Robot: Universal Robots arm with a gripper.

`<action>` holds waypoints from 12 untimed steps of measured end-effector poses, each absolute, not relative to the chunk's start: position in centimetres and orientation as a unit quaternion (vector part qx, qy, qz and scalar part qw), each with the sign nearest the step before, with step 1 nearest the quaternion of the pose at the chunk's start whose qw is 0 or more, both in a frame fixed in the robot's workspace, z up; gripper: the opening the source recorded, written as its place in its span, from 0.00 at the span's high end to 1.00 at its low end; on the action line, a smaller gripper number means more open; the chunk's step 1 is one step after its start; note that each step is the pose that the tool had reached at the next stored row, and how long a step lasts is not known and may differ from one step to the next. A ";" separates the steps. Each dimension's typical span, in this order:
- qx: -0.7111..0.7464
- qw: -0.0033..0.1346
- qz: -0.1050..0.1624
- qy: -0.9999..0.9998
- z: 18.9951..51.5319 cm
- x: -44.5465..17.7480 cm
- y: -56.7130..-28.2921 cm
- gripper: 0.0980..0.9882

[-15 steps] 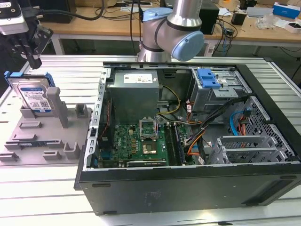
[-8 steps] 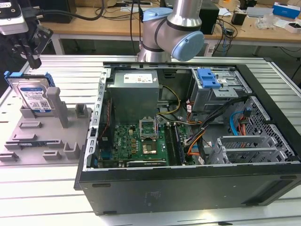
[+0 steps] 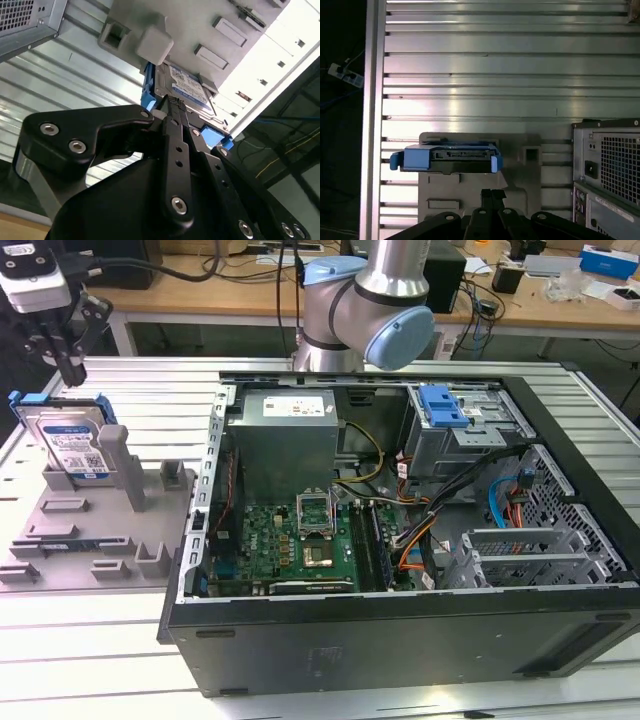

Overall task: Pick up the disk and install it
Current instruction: 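Pick up the disk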

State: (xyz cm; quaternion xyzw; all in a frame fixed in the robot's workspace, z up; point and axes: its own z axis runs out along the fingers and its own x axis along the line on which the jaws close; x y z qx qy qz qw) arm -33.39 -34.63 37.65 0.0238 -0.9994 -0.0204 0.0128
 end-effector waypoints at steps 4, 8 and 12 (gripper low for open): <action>0.075 0.014 -0.020 -0.997 37.6 -33.4 -34.6 0.99; 0.144 0.015 -0.019 -0.989 37.6 -33.4 -34.6 0.99; 0.191 0.015 -0.018 -0.981 37.6 -33.4 -34.6 0.99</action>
